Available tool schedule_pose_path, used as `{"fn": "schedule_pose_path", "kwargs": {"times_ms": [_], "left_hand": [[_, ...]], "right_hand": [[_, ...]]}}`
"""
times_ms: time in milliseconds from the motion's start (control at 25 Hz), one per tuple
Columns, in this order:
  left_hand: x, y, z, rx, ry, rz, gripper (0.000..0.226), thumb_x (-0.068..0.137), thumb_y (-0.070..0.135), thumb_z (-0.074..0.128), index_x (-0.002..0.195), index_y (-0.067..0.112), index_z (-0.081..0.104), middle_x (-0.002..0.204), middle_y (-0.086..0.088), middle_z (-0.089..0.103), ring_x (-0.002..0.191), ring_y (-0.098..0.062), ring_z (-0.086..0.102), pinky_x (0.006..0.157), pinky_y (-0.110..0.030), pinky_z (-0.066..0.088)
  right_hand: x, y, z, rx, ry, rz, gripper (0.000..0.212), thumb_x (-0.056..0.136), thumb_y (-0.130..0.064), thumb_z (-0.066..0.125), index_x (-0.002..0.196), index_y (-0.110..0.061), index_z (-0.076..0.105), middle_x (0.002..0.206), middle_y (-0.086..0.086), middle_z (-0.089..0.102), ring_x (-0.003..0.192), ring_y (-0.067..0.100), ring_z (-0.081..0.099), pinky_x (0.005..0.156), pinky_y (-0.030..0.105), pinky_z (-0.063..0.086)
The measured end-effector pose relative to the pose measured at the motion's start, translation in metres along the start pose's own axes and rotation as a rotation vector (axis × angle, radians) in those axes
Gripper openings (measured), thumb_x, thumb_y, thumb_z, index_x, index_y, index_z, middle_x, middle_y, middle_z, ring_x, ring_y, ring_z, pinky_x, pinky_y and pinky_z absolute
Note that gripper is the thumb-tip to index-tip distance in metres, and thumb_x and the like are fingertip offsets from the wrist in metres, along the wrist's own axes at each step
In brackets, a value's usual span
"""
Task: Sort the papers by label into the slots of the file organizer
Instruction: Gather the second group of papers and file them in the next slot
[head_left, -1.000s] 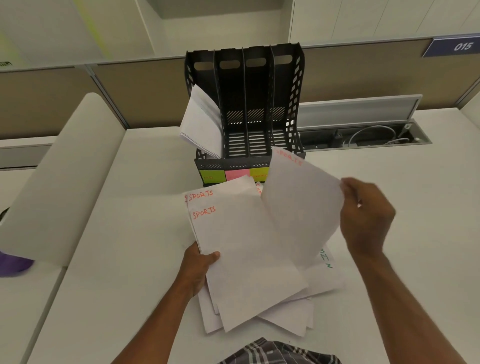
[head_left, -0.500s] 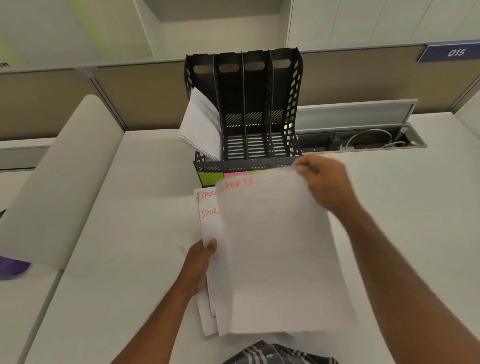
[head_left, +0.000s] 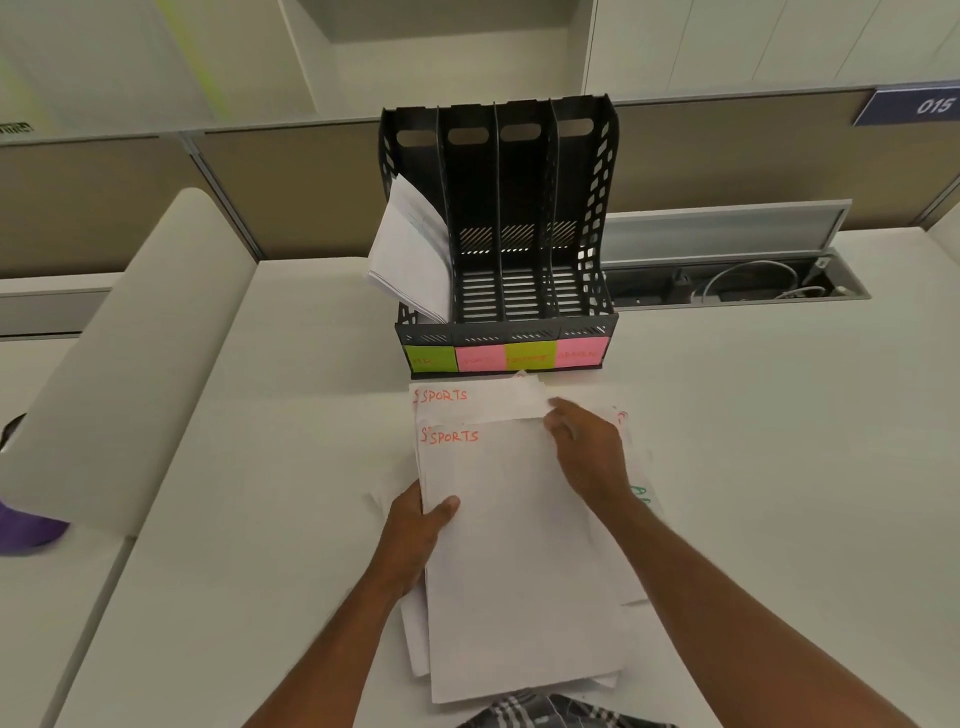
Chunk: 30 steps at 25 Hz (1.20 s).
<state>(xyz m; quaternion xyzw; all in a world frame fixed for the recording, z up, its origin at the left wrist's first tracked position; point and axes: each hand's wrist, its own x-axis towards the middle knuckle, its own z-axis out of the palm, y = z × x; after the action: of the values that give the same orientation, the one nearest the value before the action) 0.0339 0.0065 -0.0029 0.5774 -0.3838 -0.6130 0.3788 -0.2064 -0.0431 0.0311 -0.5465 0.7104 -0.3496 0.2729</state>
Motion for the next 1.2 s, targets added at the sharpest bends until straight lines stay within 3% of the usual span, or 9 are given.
{"fn": "schedule_pose_path", "kwargs": {"times_ms": [120, 280, 400, 560, 640, 720, 840, 960, 1200], "left_hand": [[0.003, 0.011, 0.000, -0.081, 0.067, -0.005, 0.026, 0.094, 0.006, 0.066, 0.109, 0.025, 0.072, 0.113, -0.006, 0.078, 0.097, -0.024, 0.076, 0.081, -0.037, 0.062], [0.000, 0.040, 0.006, -0.098, 0.098, 0.090, 0.025, 0.098, 0.007, 0.061, 0.110, 0.026, 0.072, 0.112, 0.000, 0.078, 0.104, -0.023, 0.074, 0.090, -0.039, 0.058], [-0.014, 0.073, 0.026, 0.018, 0.104, 0.298, 0.026, 0.101, 0.013, 0.057, 0.116, 0.033, 0.066, 0.109, 0.017, 0.077, 0.106, -0.009, 0.072, 0.089, -0.026, 0.057], [-0.042, 0.117, 0.052, 0.045, 0.126, 0.555, 0.033, 0.089, 0.039, 0.068, 0.121, 0.045, 0.060, 0.113, 0.026, 0.072, 0.110, -0.005, 0.069, 0.085, -0.022, 0.058], [-0.053, 0.132, 0.059, 0.014, 0.116, 0.697, 0.045, 0.085, 0.048, 0.073, 0.125, 0.056, 0.053, 0.117, 0.028, 0.067, 0.114, -0.006, 0.066, 0.084, -0.022, 0.059], [-0.053, 0.133, 0.062, 0.012, 0.137, 0.766, 0.049, 0.084, 0.046, 0.074, 0.125, 0.057, 0.051, 0.115, 0.031, 0.066, 0.115, -0.002, 0.065, 0.080, -0.017, 0.058], [-0.040, 0.107, 0.061, 0.017, 0.161, 0.649, 0.049, 0.084, 0.026, 0.079, 0.123, 0.045, 0.055, 0.108, 0.029, 0.068, 0.109, 0.001, 0.066, 0.076, -0.015, 0.058], [-0.031, 0.075, 0.058, 0.038, 0.170, 0.499, 0.055, 0.080, 0.014, 0.081, 0.123, 0.037, 0.055, 0.110, 0.016, 0.068, 0.107, 0.003, 0.066, 0.073, -0.015, 0.058], [-0.024, 0.058, 0.062, -0.005, 0.187, 0.449, 0.049, 0.079, 0.035, 0.079, 0.123, 0.034, 0.058, 0.103, 0.026, 0.072, 0.107, -0.003, 0.068, 0.075, -0.020, 0.059]], "right_hand": [[-0.002, 0.003, -0.013, 0.206, -0.029, 0.257, 0.074, 0.086, -0.038, 0.074, 0.148, -0.018, 0.038, 0.138, 0.002, 0.053, 0.120, 0.021, 0.055, 0.103, 0.039, 0.045], [-0.020, 0.001, -0.039, 0.518, -0.433, 0.340, 0.049, 0.086, -0.036, 0.074, 0.129, -0.016, 0.062, 0.123, 0.005, 0.070, 0.107, 0.023, 0.068, 0.098, 0.046, 0.052], [-0.034, -0.022, -0.046, 0.522, -0.229, 0.283, 0.037, 0.089, -0.029, 0.073, 0.121, -0.011, 0.069, 0.111, 0.006, 0.074, 0.097, 0.023, 0.072, 0.087, 0.042, 0.059], [-0.048, -0.064, -0.058, 0.524, 0.097, 0.027, 0.011, 0.083, -0.036, 0.076, 0.081, -0.025, 0.073, 0.072, -0.013, 0.074, 0.067, 0.007, 0.070, 0.054, 0.014, 0.052], [-0.054, -0.080, -0.064, 0.566, 0.190, -0.139, 0.003, 0.081, -0.035, 0.074, 0.082, -0.035, 0.072, 0.076, -0.024, 0.072, 0.068, 0.000, 0.069, 0.055, 0.012, 0.052], [-0.058, -0.083, -0.066, 0.597, 0.231, -0.262, 0.019, 0.081, -0.034, 0.075, 0.096, -0.045, 0.070, 0.084, -0.026, 0.072, 0.078, 0.002, 0.071, 0.063, 0.017, 0.058], [-0.056, -0.058, -0.055, 0.543, 0.173, -0.228, 0.023, 0.082, -0.029, 0.078, 0.102, -0.036, 0.070, 0.090, -0.014, 0.074, 0.084, 0.009, 0.072, 0.070, 0.029, 0.062], [-0.057, -0.028, -0.041, 0.588, 0.085, 0.016, 0.027, 0.081, -0.018, 0.080, 0.103, -0.031, 0.071, 0.092, -0.008, 0.077, 0.087, 0.014, 0.073, 0.071, 0.031, 0.063], [-0.053, -0.018, -0.028, 0.603, 0.056, 0.093, 0.022, 0.078, -0.035, 0.082, 0.097, -0.035, 0.071, 0.087, -0.017, 0.077, 0.080, 0.006, 0.073, 0.063, 0.023, 0.060]]}}
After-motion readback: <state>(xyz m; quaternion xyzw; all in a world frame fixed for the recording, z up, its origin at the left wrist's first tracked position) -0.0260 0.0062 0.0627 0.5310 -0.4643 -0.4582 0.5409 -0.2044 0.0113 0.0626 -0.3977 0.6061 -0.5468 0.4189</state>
